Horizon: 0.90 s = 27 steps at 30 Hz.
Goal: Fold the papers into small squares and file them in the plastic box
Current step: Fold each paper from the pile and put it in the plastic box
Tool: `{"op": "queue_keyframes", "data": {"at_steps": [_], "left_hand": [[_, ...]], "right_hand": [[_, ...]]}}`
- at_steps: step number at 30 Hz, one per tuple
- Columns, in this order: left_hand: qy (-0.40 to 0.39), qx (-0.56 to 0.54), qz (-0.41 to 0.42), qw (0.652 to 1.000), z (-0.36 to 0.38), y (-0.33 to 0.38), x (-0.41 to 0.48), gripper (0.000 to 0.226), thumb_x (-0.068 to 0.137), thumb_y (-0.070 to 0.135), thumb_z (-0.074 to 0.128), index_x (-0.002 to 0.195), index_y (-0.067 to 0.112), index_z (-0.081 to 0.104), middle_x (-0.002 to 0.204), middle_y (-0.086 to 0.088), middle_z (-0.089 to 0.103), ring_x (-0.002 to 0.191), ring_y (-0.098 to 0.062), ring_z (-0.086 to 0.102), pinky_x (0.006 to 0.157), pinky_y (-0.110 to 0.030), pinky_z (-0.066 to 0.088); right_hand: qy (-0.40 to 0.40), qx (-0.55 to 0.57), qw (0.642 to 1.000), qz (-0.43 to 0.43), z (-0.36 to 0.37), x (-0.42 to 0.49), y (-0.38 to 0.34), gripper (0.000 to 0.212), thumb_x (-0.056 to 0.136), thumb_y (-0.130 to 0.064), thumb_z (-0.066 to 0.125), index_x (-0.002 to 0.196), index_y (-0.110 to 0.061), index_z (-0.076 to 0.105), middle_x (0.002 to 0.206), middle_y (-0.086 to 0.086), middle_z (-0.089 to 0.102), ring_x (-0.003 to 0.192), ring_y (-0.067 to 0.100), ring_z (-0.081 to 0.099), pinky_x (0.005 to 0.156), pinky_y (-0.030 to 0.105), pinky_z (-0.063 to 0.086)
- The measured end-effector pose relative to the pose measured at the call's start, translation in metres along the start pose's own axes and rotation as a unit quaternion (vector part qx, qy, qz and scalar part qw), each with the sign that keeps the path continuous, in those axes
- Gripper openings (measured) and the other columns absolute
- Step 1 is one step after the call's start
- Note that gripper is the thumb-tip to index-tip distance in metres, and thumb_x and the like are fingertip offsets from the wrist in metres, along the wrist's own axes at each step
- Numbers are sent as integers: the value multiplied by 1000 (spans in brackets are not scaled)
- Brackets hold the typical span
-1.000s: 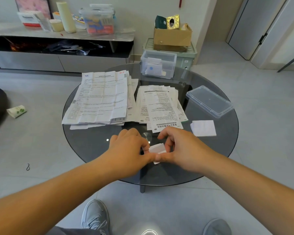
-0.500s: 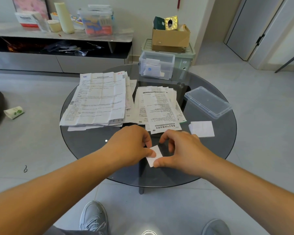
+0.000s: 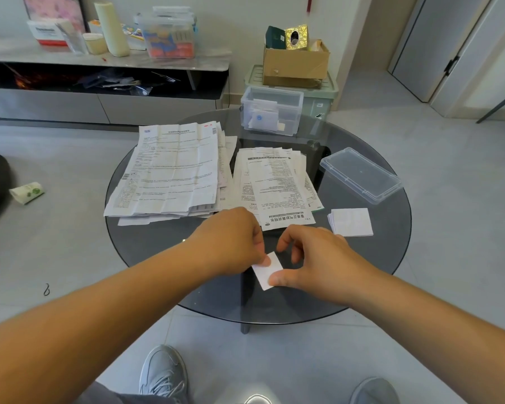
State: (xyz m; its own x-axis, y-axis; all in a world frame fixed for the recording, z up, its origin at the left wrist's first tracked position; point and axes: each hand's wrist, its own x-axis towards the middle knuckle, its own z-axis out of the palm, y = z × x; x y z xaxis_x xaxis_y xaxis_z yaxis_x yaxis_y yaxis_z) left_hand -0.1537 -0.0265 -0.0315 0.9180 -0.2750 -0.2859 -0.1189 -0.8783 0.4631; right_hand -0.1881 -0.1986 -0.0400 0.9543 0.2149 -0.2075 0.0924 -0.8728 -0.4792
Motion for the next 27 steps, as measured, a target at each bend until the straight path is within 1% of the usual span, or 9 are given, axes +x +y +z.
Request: {"op": "queue_keyframes", "data": {"at_steps": [4, 8, 12, 16, 17, 19, 22, 24, 27], "left_hand": [[17, -13, 16, 1000, 6, 7, -1, 18, 82, 38, 79, 78, 22, 72, 74, 7, 69, 67, -6, 61, 62, -21, 49], [1, -47, 31, 998, 5, 10, -2, 19, 82, 34, 80, 77, 19, 69, 66, 10, 64, 52, 1, 54, 51, -14, 39], [-13, -106, 34, 994, 6, 7, -1, 18, 80, 26, 82, 86, 21, 67, 71, 9, 67, 59, -2, 58, 61, -22, 50], [-23, -206, 45, 977, 3, 11, 1, 18, 84, 19, 79, 98, 23, 70, 77, -2, 74, 71, -20, 70, 71, -34, 59], [-20, -235, 51, 971, 1, 16, 1, 15, 86, 16, 77, 99, 21, 73, 80, -3, 75, 76, -22, 72, 70, -33, 61], [-15, -289, 58, 956, -1, 27, 3, 11, 90, 13, 73, 98, 18, 77, 84, -1, 77, 77, -14, 74, 63, -23, 59], [18, -338, 78, 938, 3, 48, 11, 14, 92, 16, 71, 104, 21, 78, 92, 4, 76, 81, -7, 73, 67, -20, 59], [38, -363, 85, 927, 8, 62, 19, 19, 93, 17, 71, 111, 20, 75, 95, 1, 75, 82, -9, 73, 70, -22, 61], [37, -369, 83, 925, 13, 78, 32, 18, 95, 15, 67, 112, 17, 73, 95, -2, 74, 82, -10, 73, 65, -19, 59]], "right_hand": [[-2, 9, 1000, -6, 0, -3, 0, 40, 72, -54, 81, 101, -38, 58, 87, -14, 56, 89, 4, 46, 81, 26, 36], [2, 18, 1000, -11, -1, -5, 2, 43, 71, -53, 83, 105, -37, 60, 88, -14, 58, 90, 6, 49, 83, 27, 42], [6, 42, 999, -22, 0, -6, 6, 48, 70, -48, 86, 109, -36, 60, 84, -13, 64, 80, 4, 57, 75, 22, 41], [16, 176, 984, -4, -3, -6, 15, 28, 76, -29, 86, 95, -29, 67, 73, -10, 69, 66, 4, 64, 71, 25, 54], [35, 213, 976, 0, -8, -5, 19, 21, 78, -26, 85, 91, -27, 69, 71, -8, 69, 64, 3, 63, 70, 25, 55], [65, 266, 962, 12, -21, -7, 25, 16, 80, -26, 83, 90, -23, 71, 75, -4, 71, 66, 4, 63, 67, 21, 54], [60, 326, 943, 31, -42, -11, 33, 19, 83, -21, 80, 98, -17, 70, 79, 1, 74, 68, 8, 69, 64, 21, 54], [51, 324, 944, 43, -54, -12, 41, 16, 85, -17, 78, 98, -16, 70, 79, 2, 75, 68, 13, 71, 64, 23, 56], [60, 287, 955, 52, -70, -5, 61, 8, 84, -14, 79, 89, -18, 74, 71, -3, 73, 65, 10, 67, 66, 26, 55]]}}
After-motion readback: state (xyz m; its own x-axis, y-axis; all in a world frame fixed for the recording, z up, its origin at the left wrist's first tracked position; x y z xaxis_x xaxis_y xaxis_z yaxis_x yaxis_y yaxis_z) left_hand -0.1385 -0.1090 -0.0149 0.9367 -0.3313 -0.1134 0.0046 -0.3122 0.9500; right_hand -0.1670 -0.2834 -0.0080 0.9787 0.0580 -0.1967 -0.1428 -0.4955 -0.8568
